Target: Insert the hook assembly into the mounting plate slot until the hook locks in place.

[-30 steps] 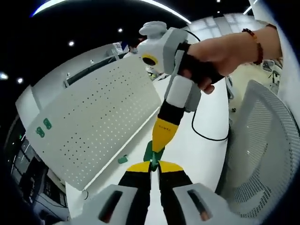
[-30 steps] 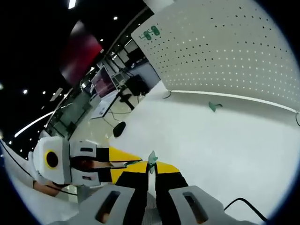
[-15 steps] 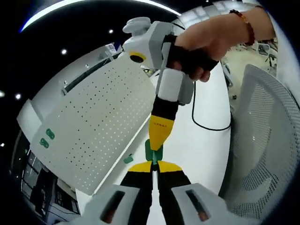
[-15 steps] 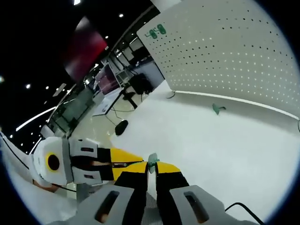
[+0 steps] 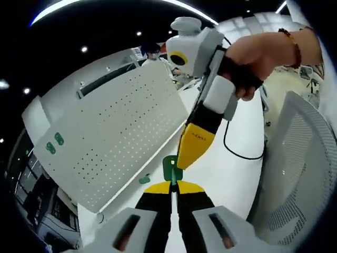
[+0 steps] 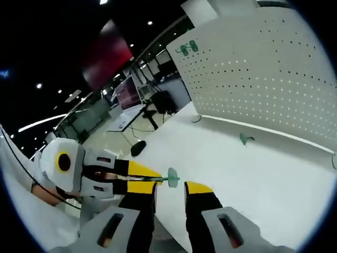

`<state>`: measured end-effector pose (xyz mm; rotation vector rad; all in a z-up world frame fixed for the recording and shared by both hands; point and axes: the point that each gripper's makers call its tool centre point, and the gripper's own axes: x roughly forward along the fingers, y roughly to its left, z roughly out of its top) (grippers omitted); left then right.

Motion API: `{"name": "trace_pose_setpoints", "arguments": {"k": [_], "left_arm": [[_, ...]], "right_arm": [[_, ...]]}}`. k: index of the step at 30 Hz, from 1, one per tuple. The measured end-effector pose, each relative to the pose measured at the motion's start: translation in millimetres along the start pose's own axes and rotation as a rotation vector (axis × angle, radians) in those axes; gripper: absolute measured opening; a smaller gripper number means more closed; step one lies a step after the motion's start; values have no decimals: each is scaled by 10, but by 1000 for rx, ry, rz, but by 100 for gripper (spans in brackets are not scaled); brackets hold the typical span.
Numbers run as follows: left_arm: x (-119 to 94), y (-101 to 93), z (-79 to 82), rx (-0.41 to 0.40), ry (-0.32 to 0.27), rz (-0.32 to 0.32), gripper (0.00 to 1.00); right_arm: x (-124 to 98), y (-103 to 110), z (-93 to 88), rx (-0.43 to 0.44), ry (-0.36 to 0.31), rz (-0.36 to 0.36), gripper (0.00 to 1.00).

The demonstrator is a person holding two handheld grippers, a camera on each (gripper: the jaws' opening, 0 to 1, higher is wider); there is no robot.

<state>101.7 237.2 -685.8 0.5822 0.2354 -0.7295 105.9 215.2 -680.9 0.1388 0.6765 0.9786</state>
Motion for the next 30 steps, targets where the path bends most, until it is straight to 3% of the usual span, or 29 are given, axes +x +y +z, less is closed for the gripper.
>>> {"name": "trace_pose_setpoints", "arguments": {"k": [12, 14, 18, 24, 26, 30], "left_arm": [[36, 143, 148, -209, -57, 32, 2], [48, 182, 145, -291, -50, 30, 2], [54, 342, 195, -359, -74, 68, 2], [116, 498, 222, -419, -76, 96, 2], [135, 533, 246, -442, -87, 109, 2], [177, 595, 265, -486, -86, 127, 2]], "right_arm": [[-163, -137, -68, -65, -24, -35, 27], [-203, -198, -25, -96, -55, -64, 28], [-293, -284, 80, -133, -134, -108, 33], [-407, -386, 111, -148, -182, -145, 38], [-419, -351, 146, -206, -220, -115, 41], [-474, -418, 92, -239, -223, -147, 47]]}}
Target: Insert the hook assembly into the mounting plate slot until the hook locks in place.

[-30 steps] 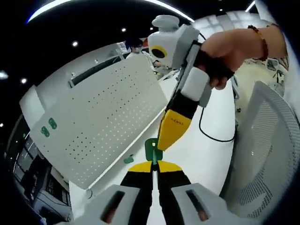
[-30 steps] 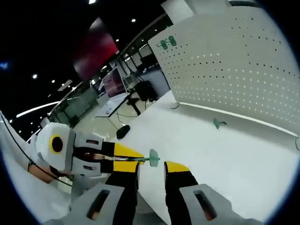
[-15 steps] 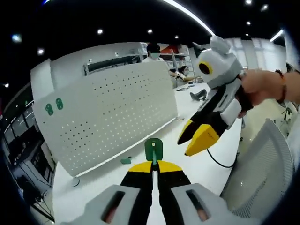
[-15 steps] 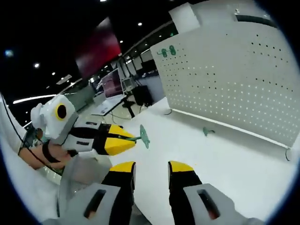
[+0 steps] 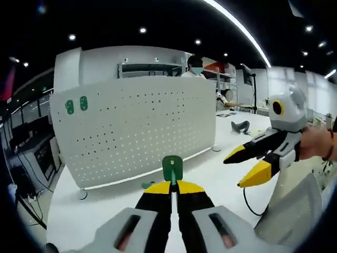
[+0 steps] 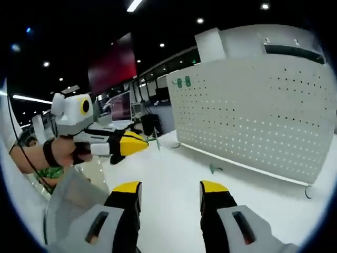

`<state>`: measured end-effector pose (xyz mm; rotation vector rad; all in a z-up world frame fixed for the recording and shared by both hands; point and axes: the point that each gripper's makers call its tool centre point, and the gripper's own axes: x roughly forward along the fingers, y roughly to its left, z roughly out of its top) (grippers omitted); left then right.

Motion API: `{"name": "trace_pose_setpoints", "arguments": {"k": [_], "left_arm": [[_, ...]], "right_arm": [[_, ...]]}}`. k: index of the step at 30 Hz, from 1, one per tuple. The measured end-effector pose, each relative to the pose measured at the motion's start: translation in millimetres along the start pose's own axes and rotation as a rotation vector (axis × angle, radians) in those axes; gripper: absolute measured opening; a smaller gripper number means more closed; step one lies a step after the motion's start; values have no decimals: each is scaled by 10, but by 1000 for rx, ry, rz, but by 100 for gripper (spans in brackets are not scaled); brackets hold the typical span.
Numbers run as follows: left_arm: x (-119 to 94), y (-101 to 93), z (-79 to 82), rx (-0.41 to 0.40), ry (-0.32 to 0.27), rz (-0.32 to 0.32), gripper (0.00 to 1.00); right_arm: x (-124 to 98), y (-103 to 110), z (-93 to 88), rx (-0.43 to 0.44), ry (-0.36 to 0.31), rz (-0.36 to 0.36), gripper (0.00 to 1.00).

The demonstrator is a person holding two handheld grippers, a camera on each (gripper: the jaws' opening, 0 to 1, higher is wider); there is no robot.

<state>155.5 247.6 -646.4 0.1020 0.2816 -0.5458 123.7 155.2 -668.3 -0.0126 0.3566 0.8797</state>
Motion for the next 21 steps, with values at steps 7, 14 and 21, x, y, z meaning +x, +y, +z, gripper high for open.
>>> {"name": "trace_pose_setpoints", "arguments": {"k": [7, 14, 21], "left_arm": [[116, 159, 126, -53, -19, 66, 2], [222, 265, 231, -83, -38, 103, 2], [310, 459, 331, -114, -37, 153, 2]], "right_arm": [[-127, -109, -32, -11, 0, -32, 54], [-245, -160, 13, -88, -66, -47, 62], [-309, -192, -18, -83, -63, -56, 62]]}}
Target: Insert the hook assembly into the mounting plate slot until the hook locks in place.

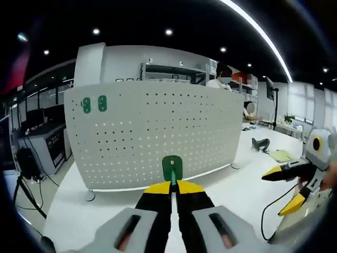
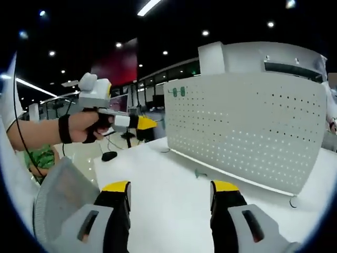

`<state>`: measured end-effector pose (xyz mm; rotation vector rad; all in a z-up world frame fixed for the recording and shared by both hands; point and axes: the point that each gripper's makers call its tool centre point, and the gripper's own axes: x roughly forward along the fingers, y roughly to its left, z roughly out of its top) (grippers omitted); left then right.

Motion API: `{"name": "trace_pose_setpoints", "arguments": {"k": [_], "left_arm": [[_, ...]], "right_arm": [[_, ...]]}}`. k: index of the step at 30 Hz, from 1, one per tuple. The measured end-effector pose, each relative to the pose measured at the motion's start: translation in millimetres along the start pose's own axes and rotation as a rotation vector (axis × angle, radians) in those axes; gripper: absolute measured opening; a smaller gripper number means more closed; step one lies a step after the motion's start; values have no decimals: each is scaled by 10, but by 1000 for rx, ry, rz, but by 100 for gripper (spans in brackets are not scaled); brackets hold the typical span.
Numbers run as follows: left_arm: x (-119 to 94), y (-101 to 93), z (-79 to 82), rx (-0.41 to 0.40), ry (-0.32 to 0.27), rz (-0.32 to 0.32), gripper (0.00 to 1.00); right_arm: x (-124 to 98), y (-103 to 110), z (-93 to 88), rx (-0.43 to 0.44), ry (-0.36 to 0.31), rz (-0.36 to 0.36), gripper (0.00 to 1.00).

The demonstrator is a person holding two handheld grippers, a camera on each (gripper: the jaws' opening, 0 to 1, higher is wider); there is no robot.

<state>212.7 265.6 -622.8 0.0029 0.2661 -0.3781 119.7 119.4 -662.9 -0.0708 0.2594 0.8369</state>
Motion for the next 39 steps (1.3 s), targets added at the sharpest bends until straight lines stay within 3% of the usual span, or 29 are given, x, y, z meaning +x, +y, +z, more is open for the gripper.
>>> {"name": "trace_pose_setpoints", "arguments": {"k": [3, 13, 29, 39], "left_arm": [[28, 52, 92, -2, -22, 13, 2], [106, 245, 233, -29, -48, 48, 2], [226, 473, 573, 14, -69, 113, 2], [205, 652, 720, 20, -82, 141, 2]], "right_arm": [[-17, 18, 3, 39, -24, 12, 62], [2, 57, -13, 38, -13, 23, 64], [63, 2, 25, 52, -34, -8, 63], [47, 74, 20, 51, -18, -9, 63]]}}
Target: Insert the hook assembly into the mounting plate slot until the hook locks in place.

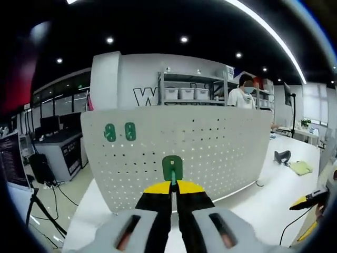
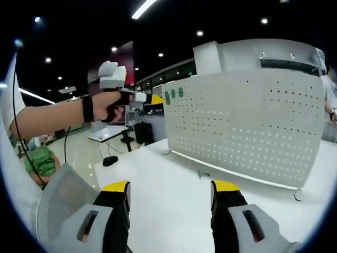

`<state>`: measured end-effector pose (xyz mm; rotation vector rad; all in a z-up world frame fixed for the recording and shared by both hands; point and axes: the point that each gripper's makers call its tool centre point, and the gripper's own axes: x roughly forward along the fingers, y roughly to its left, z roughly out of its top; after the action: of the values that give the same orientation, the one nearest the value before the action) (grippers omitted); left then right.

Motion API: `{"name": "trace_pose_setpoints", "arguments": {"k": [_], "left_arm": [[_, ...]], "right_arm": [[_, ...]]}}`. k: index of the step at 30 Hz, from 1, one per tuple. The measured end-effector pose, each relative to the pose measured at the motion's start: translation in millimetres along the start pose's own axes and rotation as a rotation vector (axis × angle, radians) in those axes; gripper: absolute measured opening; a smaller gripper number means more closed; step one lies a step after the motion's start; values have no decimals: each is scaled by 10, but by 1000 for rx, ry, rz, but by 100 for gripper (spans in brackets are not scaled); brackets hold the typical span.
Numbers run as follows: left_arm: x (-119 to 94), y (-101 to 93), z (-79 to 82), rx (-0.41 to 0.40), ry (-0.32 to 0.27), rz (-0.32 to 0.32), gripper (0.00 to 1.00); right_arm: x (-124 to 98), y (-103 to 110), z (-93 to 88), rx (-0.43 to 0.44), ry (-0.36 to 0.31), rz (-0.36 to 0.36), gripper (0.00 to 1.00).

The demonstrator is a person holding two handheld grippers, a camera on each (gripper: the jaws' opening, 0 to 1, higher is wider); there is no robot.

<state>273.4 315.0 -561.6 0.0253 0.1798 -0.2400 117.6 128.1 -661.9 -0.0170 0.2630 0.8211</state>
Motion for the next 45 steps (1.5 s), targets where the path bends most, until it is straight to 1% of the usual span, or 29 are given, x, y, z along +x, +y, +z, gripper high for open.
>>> {"name": "trace_pose_setpoints", "arguments": {"k": [2, 5, 9, 13, 16, 19, 21, 24, 27, 28, 31, 33, 35, 37, 38, 40, 41, 43, 45], "left_arm": [[5, 38, 8, 8, 11, 8, 2], [26, 81, 30, -9, 10, 11, 2], [79, 81, 68, 10, 12, 14, 2], [107, 81, 113, 6, 5, 17, 2], [140, 68, 109, 6, 9, 19, 2], [168, 65, 131, -2, 3, 17, 2], [199, 59, 164, -15, -11, 10, 2], [279, 70, 187, -11, -10, 12, 2], [332, 107, 221, -22, -13, 16, 2], [352, 119, 252, -33, -27, 19, 2], [400, 117, 285, -20, -29, 24, 2], [431, 119, 293, -11, -16, 27, 2], [450, 108, 338, 7, -36, 27, 2], [479, 109, 373, -4, -46, 28, 2], [495, 113, 367, -13, -32, 28, 2], [518, 124, 399, 6, -43, 39, 2], [542, 127, 397, 19, -30, 41, 2], [572, 111, 428, 7, -36, 30, 2], [606, 129, 438, 19, -29, 40, 2]], "right_arm": [[-7, 18, 7, 2, 3, -3, 63], [-22, 34, 27, -5, 1, -8, 63], [-61, 39, 47, 1, -5, -22, 63], [-90, 55, 19, -10, 13, -25, 63], [-123, 66, 12, -7, 14, -31, 63], [-142, 59, -4, -6, 21, -43, 63], [-151, 70, 6, -6, 19, -45, 63], [-162, 109, 27, -23, 16, -46, 65], [-179, 125, 23, -21, 15, -52, 65], [-183, 128, 19, -21, 11, -54, 65], [-181, 125, -22, 1, 16, -59, 65], [-178, 127, -55, 11, 21, -66, 64], [-178, 135, -73, 15, 28, -65, 64], [-181, 136, -74, 14, 24, -67, 64], [-184, 131, -74, 16, 24, -69, 64], [-195, 112, -77, 19, 26, -73, 64], [-200, 103, -71, 17, 22, -76, 64], [-210, 82, -65, 22, 18, -83, 64], [-210, 72, -76, 24, 19, -84, 64]]}}
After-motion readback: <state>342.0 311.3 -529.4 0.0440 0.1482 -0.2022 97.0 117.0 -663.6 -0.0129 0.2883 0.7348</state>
